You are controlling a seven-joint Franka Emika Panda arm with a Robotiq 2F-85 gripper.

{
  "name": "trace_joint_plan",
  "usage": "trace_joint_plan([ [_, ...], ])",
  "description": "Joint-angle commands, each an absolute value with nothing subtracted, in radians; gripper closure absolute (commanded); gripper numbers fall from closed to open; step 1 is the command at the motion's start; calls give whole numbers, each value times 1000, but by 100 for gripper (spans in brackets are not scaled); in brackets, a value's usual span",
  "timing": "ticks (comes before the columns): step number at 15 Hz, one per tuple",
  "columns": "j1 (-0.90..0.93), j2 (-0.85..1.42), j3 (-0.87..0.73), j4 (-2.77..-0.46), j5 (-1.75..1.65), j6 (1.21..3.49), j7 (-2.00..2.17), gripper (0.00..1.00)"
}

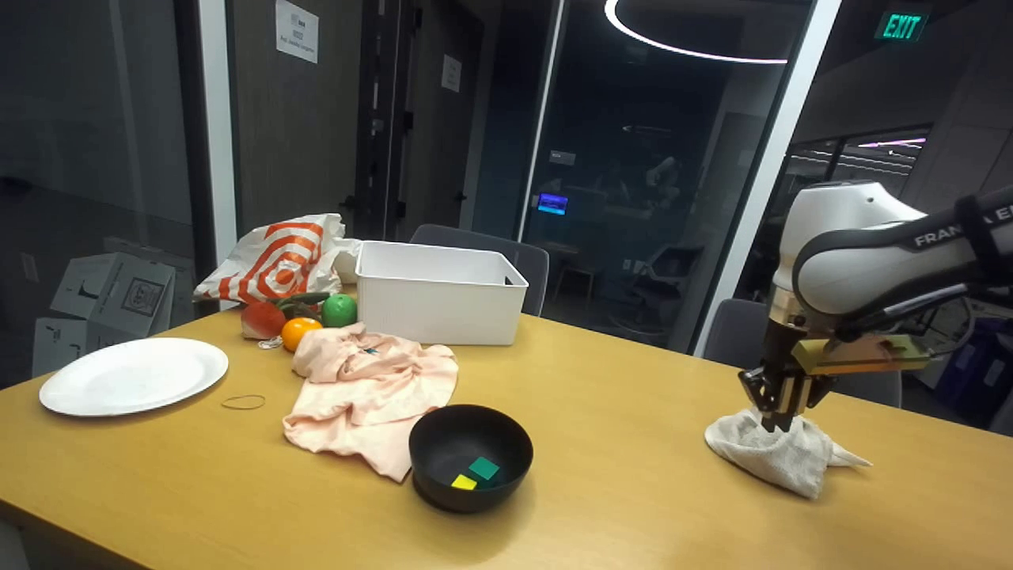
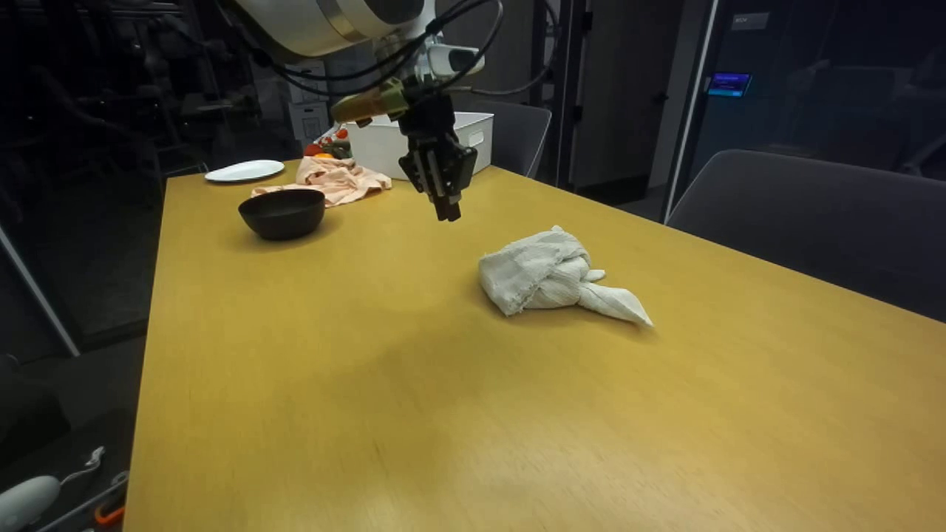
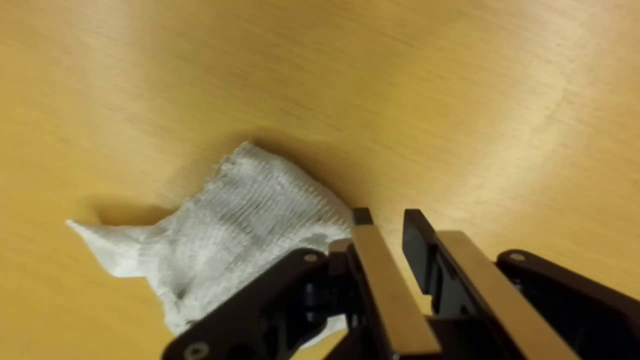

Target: Take the toy blocks off of the kitchen towel by picking it up

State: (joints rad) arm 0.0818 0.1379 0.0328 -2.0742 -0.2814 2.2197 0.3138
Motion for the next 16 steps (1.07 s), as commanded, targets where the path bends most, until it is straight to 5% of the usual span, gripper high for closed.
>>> trace_joint_plan([
  [1,63,211,49,-2043,-89,2185,149,46],
  [7,94,273,10,-2050,-201,2274,231,0],
  [16,99,355,-77,-1994,-197,2412,597,0],
])
